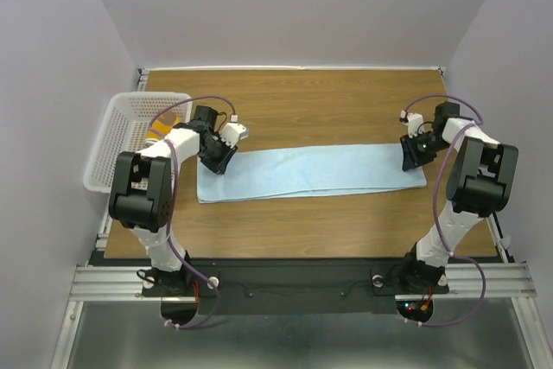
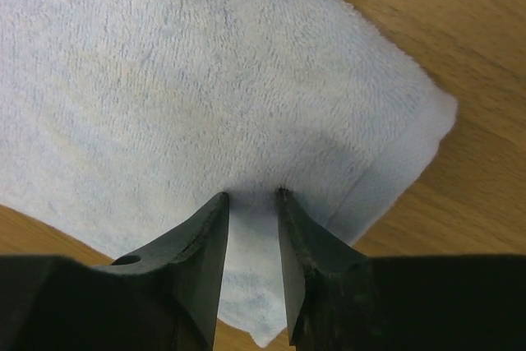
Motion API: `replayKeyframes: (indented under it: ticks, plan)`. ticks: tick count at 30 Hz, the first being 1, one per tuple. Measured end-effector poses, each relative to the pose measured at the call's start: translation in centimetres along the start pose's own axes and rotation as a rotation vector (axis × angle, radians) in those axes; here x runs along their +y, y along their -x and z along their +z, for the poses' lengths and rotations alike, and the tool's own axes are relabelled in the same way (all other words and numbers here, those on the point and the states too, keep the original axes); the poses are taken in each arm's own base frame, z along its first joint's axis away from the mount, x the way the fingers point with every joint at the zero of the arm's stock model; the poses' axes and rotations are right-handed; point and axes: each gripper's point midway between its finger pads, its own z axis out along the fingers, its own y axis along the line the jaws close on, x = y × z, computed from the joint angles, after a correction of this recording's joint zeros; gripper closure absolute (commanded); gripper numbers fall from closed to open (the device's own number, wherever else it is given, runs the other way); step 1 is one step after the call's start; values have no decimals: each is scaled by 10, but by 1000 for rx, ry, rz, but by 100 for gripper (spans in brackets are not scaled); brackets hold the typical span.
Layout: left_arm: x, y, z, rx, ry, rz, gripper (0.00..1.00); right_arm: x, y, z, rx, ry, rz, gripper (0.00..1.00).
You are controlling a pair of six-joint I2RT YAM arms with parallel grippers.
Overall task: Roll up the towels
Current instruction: Fold the towel
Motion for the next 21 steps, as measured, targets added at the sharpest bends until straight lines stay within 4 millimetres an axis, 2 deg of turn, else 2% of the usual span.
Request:
replayKeyframes:
  ticks: [3,7,11,14,17,19,21]
  plan:
    - [5,-3,12,32,17,-61,68,-7,-8,-2,16,-57,-12,64]
    - [20,22,19,-6,58,-117,68,-15,-13,-4,26,-110,-5,63]
    - [35,40,27,-34,92,-161,68,-30,-5,-4,40,-149,31,59]
    - [40,49,26,-53,105,-169,63,-48,9,-4,28,-187,51,57]
    - [33,59,23,-88,58,-134,58,-51,17,-9,5,-186,55,57]
    - [24,65,15,-117,20,-80,57,-42,22,-16,-24,-146,59,57]
    - [10,80,-1,-171,-6,10,57,-27,28,-25,-57,-100,67,57]
